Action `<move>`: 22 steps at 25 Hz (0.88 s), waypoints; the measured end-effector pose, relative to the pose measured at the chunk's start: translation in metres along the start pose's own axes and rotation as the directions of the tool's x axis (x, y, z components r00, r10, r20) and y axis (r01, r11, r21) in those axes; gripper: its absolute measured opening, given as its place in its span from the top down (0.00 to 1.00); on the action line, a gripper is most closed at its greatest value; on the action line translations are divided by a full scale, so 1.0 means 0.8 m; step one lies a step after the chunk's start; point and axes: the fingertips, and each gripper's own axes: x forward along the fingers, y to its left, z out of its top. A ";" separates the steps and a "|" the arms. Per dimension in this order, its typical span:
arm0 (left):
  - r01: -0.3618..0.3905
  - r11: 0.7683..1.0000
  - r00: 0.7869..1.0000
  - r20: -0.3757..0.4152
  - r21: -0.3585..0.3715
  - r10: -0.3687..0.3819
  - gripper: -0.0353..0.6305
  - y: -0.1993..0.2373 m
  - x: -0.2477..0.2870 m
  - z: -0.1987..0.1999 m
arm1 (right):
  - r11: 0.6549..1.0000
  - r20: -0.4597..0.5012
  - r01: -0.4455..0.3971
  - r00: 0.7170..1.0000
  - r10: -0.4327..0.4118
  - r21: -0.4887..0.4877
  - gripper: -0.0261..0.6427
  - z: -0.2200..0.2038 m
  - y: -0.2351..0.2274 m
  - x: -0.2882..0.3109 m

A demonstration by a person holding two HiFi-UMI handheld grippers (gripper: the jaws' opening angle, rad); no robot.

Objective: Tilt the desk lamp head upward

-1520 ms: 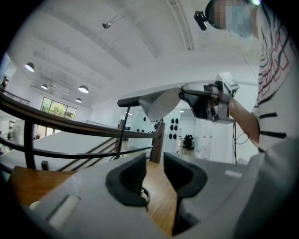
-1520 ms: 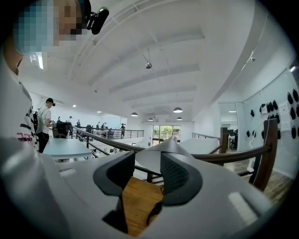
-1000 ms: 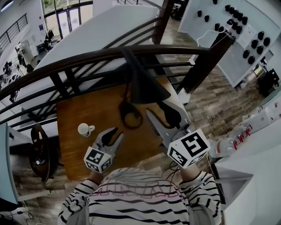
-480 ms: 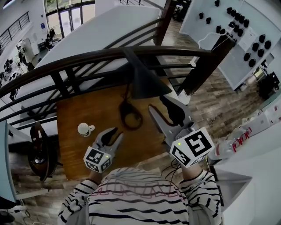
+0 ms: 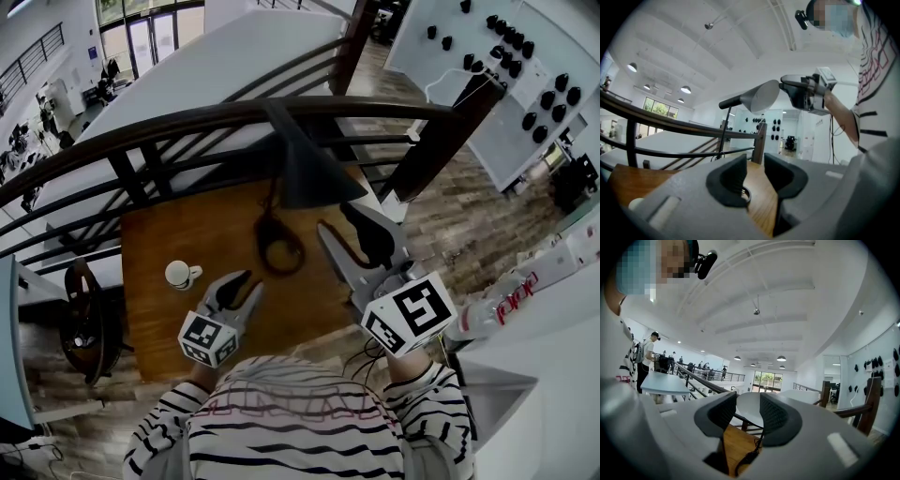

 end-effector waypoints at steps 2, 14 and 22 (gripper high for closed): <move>0.002 1.000 1.000 -0.001 0.000 -0.002 0.77 0.000 0.001 -0.001 | 1.000 0.000 0.000 1.000 0.000 0.001 0.72 -0.002 0.000 0.000; 0.014 1.000 1.000 -0.015 0.008 -0.014 0.77 -0.009 0.006 -0.005 | 1.000 0.026 -0.007 1.000 0.007 0.023 0.74 -0.009 0.002 -0.011; 0.009 1.000 1.000 -0.025 0.017 -0.009 0.77 -0.022 0.003 -0.007 | 0.999 0.053 -0.020 0.998 0.018 0.041 0.76 -0.014 0.008 -0.024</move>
